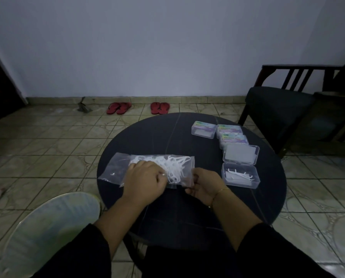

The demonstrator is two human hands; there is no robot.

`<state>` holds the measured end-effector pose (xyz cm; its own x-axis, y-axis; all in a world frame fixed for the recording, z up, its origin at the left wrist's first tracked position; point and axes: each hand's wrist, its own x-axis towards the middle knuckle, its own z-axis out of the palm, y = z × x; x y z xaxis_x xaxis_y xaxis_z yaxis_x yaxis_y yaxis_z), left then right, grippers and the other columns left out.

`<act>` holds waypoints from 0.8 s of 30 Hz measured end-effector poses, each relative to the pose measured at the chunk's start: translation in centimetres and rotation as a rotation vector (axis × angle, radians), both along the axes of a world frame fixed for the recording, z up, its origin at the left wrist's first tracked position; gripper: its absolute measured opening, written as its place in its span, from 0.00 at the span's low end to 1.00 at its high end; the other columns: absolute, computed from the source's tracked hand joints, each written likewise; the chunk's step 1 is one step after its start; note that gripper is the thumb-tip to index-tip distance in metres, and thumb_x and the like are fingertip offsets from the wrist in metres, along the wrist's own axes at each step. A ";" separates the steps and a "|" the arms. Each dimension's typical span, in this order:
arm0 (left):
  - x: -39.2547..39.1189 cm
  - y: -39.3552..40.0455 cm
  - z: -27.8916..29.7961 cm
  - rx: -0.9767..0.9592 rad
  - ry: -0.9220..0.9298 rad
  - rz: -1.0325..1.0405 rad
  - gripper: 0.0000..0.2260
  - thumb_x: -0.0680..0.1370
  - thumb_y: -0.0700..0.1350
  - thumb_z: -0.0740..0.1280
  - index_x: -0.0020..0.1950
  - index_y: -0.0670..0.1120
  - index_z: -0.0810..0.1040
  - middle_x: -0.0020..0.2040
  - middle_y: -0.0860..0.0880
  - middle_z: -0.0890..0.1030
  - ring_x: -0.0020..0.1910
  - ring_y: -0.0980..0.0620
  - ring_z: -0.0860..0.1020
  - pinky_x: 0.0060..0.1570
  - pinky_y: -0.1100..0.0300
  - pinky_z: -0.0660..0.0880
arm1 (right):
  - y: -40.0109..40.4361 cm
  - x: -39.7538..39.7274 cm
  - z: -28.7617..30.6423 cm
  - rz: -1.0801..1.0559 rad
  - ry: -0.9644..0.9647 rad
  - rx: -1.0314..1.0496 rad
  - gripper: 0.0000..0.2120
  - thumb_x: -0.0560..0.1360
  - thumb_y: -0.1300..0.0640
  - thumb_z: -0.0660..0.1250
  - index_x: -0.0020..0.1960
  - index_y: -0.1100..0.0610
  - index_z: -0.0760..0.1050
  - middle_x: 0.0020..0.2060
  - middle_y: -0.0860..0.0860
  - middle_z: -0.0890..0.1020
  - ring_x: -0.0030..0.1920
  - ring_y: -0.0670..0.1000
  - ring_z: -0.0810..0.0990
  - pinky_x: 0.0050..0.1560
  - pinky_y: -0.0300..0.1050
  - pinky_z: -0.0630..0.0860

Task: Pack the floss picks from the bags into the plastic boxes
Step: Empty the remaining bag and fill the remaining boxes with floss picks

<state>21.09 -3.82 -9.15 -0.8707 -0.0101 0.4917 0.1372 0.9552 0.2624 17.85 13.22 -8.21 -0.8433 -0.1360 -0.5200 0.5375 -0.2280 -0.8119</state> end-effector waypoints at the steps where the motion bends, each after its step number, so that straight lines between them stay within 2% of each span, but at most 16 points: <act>1: -0.1 0.6 0.4 0.044 -0.024 -0.004 0.16 0.71 0.52 0.56 0.43 0.49 0.83 0.43 0.55 0.81 0.45 0.52 0.76 0.50 0.57 0.67 | -0.1 0.1 0.1 -0.004 0.008 0.009 0.08 0.79 0.63 0.58 0.44 0.62 0.75 0.34 0.56 0.77 0.34 0.54 0.76 0.32 0.46 0.73; 4: -1.1 3.0 2.1 0.255 -0.175 -0.028 0.12 0.76 0.56 0.62 0.49 0.51 0.80 0.45 0.54 0.77 0.44 0.53 0.76 0.46 0.56 0.73 | -0.1 0.4 0.2 0.001 0.031 -0.019 0.08 0.77 0.68 0.58 0.45 0.65 0.77 0.35 0.58 0.78 0.36 0.54 0.78 0.35 0.46 0.78; 7: -2.3 5.5 3.0 0.443 -0.460 -0.011 0.17 0.75 0.62 0.63 0.34 0.51 0.73 0.33 0.54 0.73 0.35 0.53 0.75 0.41 0.55 0.73 | 0.2 0.8 -0.1 0.032 0.061 -0.097 0.09 0.77 0.68 0.60 0.52 0.70 0.77 0.44 0.64 0.82 0.42 0.58 0.81 0.38 0.47 0.82; 9: -2.8 6.4 2.7 0.499 -0.540 0.037 0.21 0.75 0.61 0.65 0.28 0.49 0.69 0.29 0.51 0.73 0.33 0.51 0.75 0.38 0.55 0.72 | 0.3 1.0 -0.1 0.054 0.082 -0.095 0.08 0.77 0.67 0.62 0.52 0.69 0.77 0.44 0.64 0.83 0.40 0.57 0.83 0.35 0.46 0.81; 12: -3.2 6.2 2.3 0.530 -0.558 0.077 0.20 0.76 0.57 0.66 0.28 0.48 0.73 0.28 0.50 0.74 0.33 0.50 0.75 0.37 0.57 0.70 | 0.3 1.0 -0.2 0.043 0.095 -0.088 0.05 0.76 0.69 0.63 0.46 0.70 0.76 0.40 0.64 0.82 0.37 0.58 0.82 0.33 0.48 0.81; 15: -3.3 5.5 2.0 0.657 -0.538 0.047 0.16 0.76 0.52 0.67 0.35 0.42 0.81 0.31 0.48 0.77 0.33 0.50 0.74 0.39 0.55 0.73 | 0.2 0.7 -0.4 0.044 0.099 -0.052 0.04 0.76 0.68 0.63 0.47 0.68 0.76 0.39 0.62 0.82 0.37 0.57 0.81 0.39 0.50 0.82; 18: -3.1 5.1 1.6 0.699 -0.513 0.030 0.15 0.77 0.51 0.67 0.32 0.45 0.78 0.27 0.50 0.74 0.29 0.53 0.71 0.34 0.59 0.68 | 0.1 0.5 -0.8 0.045 0.109 -0.027 0.08 0.78 0.63 0.64 0.51 0.68 0.77 0.44 0.61 0.82 0.43 0.58 0.82 0.49 0.52 0.80; 20: -3.0 5.1 1.3 0.726 -0.498 0.028 0.14 0.77 0.51 0.67 0.35 0.45 0.80 0.26 0.51 0.74 0.27 0.54 0.70 0.33 0.61 0.67 | 0.1 0.4 -0.9 0.043 0.108 -0.005 0.11 0.77 0.59 0.67 0.53 0.67 0.78 0.47 0.62 0.83 0.48 0.59 0.82 0.54 0.55 0.79; 22: -2.8 5.0 1.1 0.730 -0.495 0.018 0.13 0.77 0.52 0.66 0.41 0.44 0.82 0.28 0.50 0.75 0.28 0.53 0.71 0.35 0.59 0.68 | 0.0 0.6 -0.7 0.045 0.114 -0.009 0.11 0.76 0.58 0.68 0.51 0.67 0.78 0.46 0.63 0.83 0.47 0.59 0.82 0.54 0.55 0.79; 24: -2.7 4.9 0.8 0.725 -0.498 0.002 0.13 0.78 0.52 0.65 0.42 0.45 0.82 0.30 0.50 0.76 0.28 0.53 0.71 0.36 0.58 0.69 | 0.0 0.7 -0.5 0.043 0.111 -0.019 0.08 0.76 0.61 0.67 0.49 0.68 0.78 0.44 0.63 0.82 0.44 0.59 0.81 0.52 0.54 0.79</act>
